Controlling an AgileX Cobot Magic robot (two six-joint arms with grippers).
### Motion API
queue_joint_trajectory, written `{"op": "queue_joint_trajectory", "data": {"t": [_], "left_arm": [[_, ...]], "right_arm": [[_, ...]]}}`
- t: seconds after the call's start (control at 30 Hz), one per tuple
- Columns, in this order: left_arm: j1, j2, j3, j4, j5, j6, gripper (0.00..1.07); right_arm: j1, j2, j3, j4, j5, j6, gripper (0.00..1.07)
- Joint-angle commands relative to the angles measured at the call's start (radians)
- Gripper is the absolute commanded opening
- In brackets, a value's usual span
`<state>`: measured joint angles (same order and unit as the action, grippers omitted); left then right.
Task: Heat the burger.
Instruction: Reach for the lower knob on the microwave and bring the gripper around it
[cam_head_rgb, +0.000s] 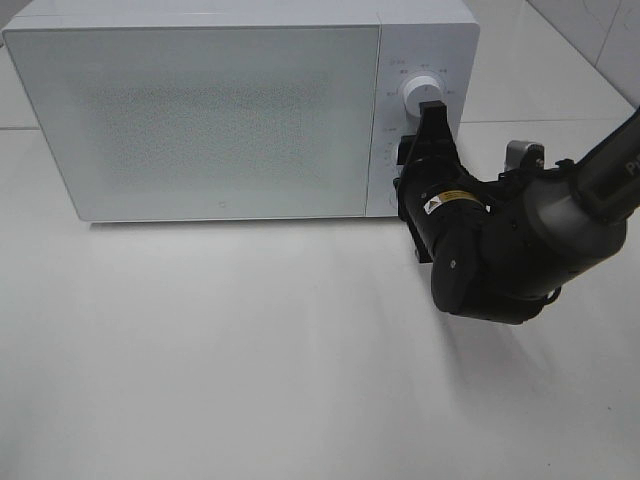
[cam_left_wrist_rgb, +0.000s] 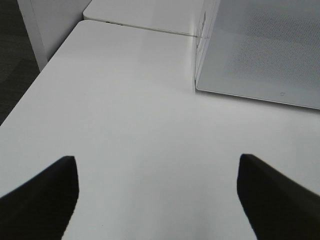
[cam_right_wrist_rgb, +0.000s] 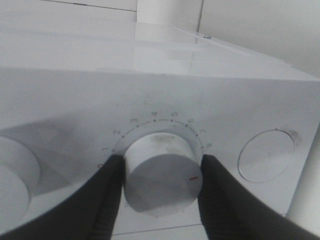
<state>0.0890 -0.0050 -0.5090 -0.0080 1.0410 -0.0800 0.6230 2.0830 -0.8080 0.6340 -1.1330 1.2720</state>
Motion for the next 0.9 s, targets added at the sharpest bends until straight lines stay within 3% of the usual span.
{"op": "queue_joint_trajectory", "data": {"t": [0.03, 0.2, 0.9], "left_arm": [[0.003, -0.021, 0.003, -0.003, -0.005, -0.005, 0.82], [0.003, -0.021, 0.003, -0.003, -0.005, -0.005, 0.82], [0.003, -0.021, 0.003, -0.003, -0.005, -0.005, 0.82]], "right_arm": [[-0.009, -0.016, -0.056, -0.160, -0.167, 0.149, 0.08], [-0.009, -0.016, -0.056, -0.160, -0.169, 0.247, 0.08], [-0.009, -0.016, -0.056, -0.155, -0.170, 0.171, 0.11]]}}
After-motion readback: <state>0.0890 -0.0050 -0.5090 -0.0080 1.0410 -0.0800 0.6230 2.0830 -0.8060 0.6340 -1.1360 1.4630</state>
